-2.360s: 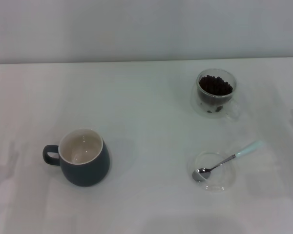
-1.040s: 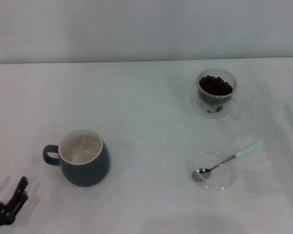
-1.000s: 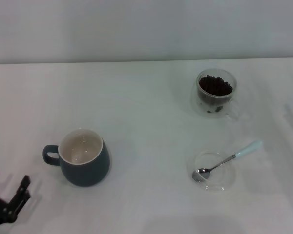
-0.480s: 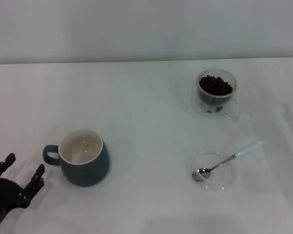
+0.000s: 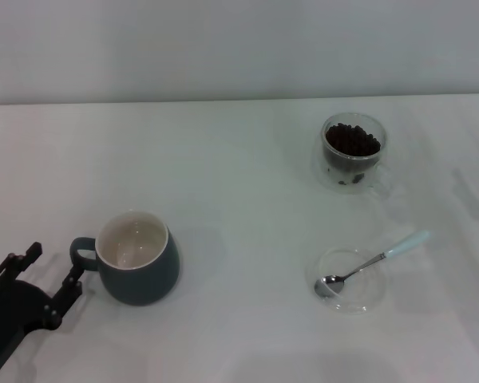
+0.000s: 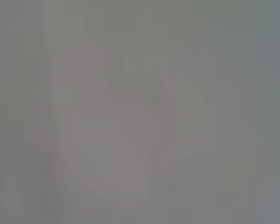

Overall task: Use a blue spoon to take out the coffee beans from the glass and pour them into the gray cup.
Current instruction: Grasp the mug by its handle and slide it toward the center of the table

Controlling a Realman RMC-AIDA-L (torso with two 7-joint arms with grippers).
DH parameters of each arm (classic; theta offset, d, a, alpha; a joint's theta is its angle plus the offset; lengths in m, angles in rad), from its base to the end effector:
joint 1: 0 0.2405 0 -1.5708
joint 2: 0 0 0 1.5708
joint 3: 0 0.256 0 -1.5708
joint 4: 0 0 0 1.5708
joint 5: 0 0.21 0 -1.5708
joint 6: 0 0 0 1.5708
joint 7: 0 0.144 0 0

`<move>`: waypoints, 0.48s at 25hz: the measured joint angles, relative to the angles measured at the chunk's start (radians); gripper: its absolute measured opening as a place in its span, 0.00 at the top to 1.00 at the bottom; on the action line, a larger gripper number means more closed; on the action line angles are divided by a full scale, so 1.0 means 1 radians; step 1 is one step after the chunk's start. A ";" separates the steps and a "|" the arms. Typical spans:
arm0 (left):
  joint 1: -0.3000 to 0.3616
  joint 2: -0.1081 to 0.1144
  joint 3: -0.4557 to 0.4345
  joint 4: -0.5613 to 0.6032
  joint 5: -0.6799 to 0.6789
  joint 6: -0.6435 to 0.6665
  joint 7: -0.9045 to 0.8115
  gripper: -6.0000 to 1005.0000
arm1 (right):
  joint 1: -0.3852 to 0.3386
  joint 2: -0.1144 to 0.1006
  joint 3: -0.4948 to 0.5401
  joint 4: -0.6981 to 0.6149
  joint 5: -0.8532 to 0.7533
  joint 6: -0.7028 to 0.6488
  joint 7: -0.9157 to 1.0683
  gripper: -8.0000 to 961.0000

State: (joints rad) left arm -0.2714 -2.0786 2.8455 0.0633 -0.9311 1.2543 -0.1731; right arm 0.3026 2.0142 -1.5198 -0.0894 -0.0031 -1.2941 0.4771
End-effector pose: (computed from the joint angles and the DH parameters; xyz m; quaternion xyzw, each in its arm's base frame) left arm -0.3607 0.2389 -0.0587 -0.8214 -0.1995 -0.2207 0.4867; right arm 0.3797 0.2862 0.0364 -0.6622 0.2832 0.3429 0.6031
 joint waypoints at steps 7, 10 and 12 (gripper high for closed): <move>-0.023 -0.001 -0.001 0.000 0.012 -0.015 0.001 0.33 | 0.000 0.000 0.000 -0.001 0.000 0.000 0.000 0.09; -0.033 -0.002 -0.001 0.001 0.012 -0.025 0.001 0.33 | -0.001 0.000 0.000 -0.001 0.001 0.000 0.000 0.09; -0.039 -0.002 -0.002 0.001 0.010 -0.036 0.001 0.33 | -0.001 0.000 0.000 -0.001 0.002 0.000 0.000 0.09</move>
State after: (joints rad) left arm -0.3108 -2.0801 2.8439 0.0640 -0.9213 1.2186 -0.1718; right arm 0.3021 2.0141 -1.5202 -0.0905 -0.0016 -1.2939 0.4771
